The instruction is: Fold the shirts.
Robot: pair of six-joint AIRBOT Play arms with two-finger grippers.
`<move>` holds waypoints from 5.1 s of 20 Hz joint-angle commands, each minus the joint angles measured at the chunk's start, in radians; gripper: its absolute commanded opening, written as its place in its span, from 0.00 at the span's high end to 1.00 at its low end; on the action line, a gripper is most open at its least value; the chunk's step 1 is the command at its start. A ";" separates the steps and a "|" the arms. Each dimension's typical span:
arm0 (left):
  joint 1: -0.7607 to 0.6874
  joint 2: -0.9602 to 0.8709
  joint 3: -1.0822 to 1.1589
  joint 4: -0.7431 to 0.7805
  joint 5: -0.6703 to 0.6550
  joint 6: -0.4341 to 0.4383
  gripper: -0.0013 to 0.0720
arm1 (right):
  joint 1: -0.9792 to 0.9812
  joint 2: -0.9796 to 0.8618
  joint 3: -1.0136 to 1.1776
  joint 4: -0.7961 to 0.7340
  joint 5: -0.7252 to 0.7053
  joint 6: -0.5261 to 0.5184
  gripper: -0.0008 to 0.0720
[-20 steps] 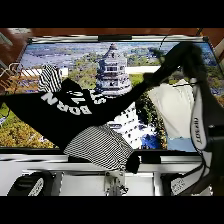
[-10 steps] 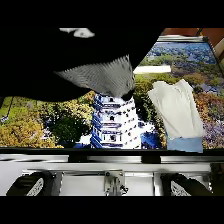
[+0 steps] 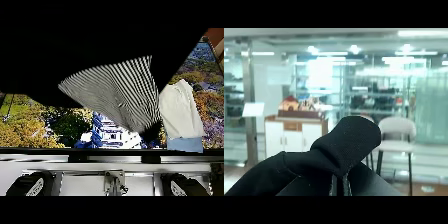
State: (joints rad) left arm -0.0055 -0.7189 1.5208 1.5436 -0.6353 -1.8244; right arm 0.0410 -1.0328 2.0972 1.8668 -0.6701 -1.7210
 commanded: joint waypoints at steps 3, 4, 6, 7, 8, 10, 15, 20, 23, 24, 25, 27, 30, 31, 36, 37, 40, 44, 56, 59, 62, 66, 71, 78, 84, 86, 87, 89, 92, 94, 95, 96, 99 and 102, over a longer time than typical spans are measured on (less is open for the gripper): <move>0.000 -0.057 -0.013 -0.051 -0.109 0.040 0.90 | 0.000 0.003 -0.008 -0.006 -0.057 0.027 0.88; 0.000 -0.089 -0.013 -0.096 -0.048 0.039 0.90 | 0.000 0.004 -0.007 0.014 -0.046 0.025 0.88; 0.000 -0.174 -0.013 -0.234 0.122 -0.013 0.90 | 0.000 0.008 -0.007 0.101 -0.041 -0.026 0.88; -0.002 -0.221 -0.013 -0.324 0.207 -0.041 0.90 | 0.000 0.016 -0.007 0.141 -0.042 -0.061 0.88; -0.007 -0.270 -0.012 -0.433 0.293 -0.047 0.90 | 0.000 0.027 -0.007 0.156 -0.040 -0.089 0.88; -0.038 -0.353 -0.011 -0.575 0.457 -0.047 0.90 | -0.001 0.063 -0.007 0.143 -0.034 -0.130 0.88; -0.096 -0.533 0.125 -0.620 0.584 -0.002 0.90 | 0.000 0.121 -0.008 0.203 -0.269 -0.109 0.88; 0.005 -0.662 0.165 -0.620 0.233 0.137 0.90 | 0.150 0.098 -0.318 0.376 -0.784 0.013 0.88; 0.089 -0.703 0.165 -0.620 0.036 0.201 0.90 | 0.422 0.069 -0.647 0.371 -0.595 -0.011 0.88; 0.117 -0.705 0.164 -0.620 -0.003 0.235 0.90 | 0.515 0.038 -0.743 0.364 -0.488 -0.026 0.88; 0.151 -0.704 0.165 -0.620 -0.036 0.246 0.90 | 0.594 -0.002 -0.814 0.357 -0.399 -0.030 0.88; 0.219 -0.698 0.165 -0.620 -0.097 0.246 0.90 | 0.720 -0.119 -0.884 0.356 -0.303 -0.030 0.88; 0.302 -0.692 0.165 -0.620 -0.188 0.246 0.90 | 0.794 -0.282 -0.885 0.365 -0.300 -0.031 0.21; 0.323 -0.692 0.165 -0.620 -0.215 0.246 0.90 | 0.783 -0.294 -0.885 0.362 -0.308 -0.035 0.15; 0.395 -0.694 0.165 -0.620 -0.280 0.282 0.60 | 0.512 -0.190 -0.753 0.243 -0.304 -0.043 0.14; 0.405 -0.694 0.165 -0.620 -0.303 0.284 0.18 | 0.425 -0.179 -0.709 0.201 -0.293 -0.009 0.15; 0.436 -0.695 0.165 -0.575 -0.505 0.324 0.06 | 0.139 -0.193 -0.619 0.144 -0.293 0.018 0.14; 0.385 -0.685 0.117 -0.272 -0.991 0.301 0.19 | -0.089 -0.300 -0.620 0.151 -0.494 0.038 0.14; 0.179 -0.168 -0.972 -0.462 -0.893 0.313 0.00 | -0.011 -0.525 -0.620 0.193 -0.542 -0.059 0.14; 0.085 -0.173 -1.058 -0.550 -0.794 0.277 0.01 | -0.006 -0.525 -0.620 0.193 -0.546 -0.064 0.14; -0.040 -0.182 -1.095 -0.549 -0.667 0.242 0.01 | -0.006 -0.525 -0.620 0.193 -0.551 -0.063 0.14; -0.097 -0.217 -1.094 -0.550 -0.524 0.214 0.01 | -0.006 -0.525 -0.620 0.193 -0.565 -0.052 0.14; -0.097 -0.303 -1.094 -0.549 -0.478 0.235 0.59 | -0.006 -0.525 -0.620 0.193 -0.568 -0.040 0.14; -0.092 -0.246 -0.892 -0.148 -0.637 0.229 0.90 | -0.006 -0.576 -0.623 0.176 -0.599 -0.035 0.13; 0.159 -0.085 -0.758 0.270 -0.850 0.288 0.90 | 0.030 -0.697 -0.623 0.223 -0.631 -0.048 0.13; 0.283 -0.078 -0.760 0.263 -0.847 0.304 0.90 | 0.074 -0.719 -0.623 0.224 -0.626 -0.065 0.13; 0.325 -0.084 -0.760 0.255 -0.844 0.330 0.90 | 0.096 -0.728 -0.622 0.223 -0.620 -0.065 0.13; 0.379 -0.102 -0.760 0.256 -0.823 0.347 0.90 | 0.144 -0.739 -0.622 0.223 -0.602 -0.065 0.13; 0.411 -0.143 -0.760 0.234 -0.789 0.320 0.55 | 0.198 -0.754 -0.623 0.222 -0.588 -0.063 0.13; 0.408 -0.155 -0.759 0.173 -0.767 0.320 0.23 | 0.230 -0.767 -0.622 0.224 -0.589 -0.060 0.13; 0.407 -0.154 -0.758 0.143 -0.751 0.321 0.23 | 0.245 -0.774 -0.622 0.226 -0.591 -0.060 0.13; 0.407 -0.152 -0.755 0.124 -0.735 0.320 0.23 | 0.259 -0.783 -0.622 0.229 -0.595 -0.059 0.13; 0.407 -0.152 -0.737 0.095 -0.696 0.320 0.24 | 0.296 -0.801 -0.622 0.232 -0.628 -0.056 0.13; 0.407 -0.152 -0.732 0.059 -0.653 0.321 0.24 | 0.327 -0.814 -0.622 0.213 -0.657 -0.026 0.13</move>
State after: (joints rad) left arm 0.4000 -0.8703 0.7818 1.6501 -1.3361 -1.5036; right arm 0.3378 -1.8332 1.4750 2.0945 -1.2984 -1.7721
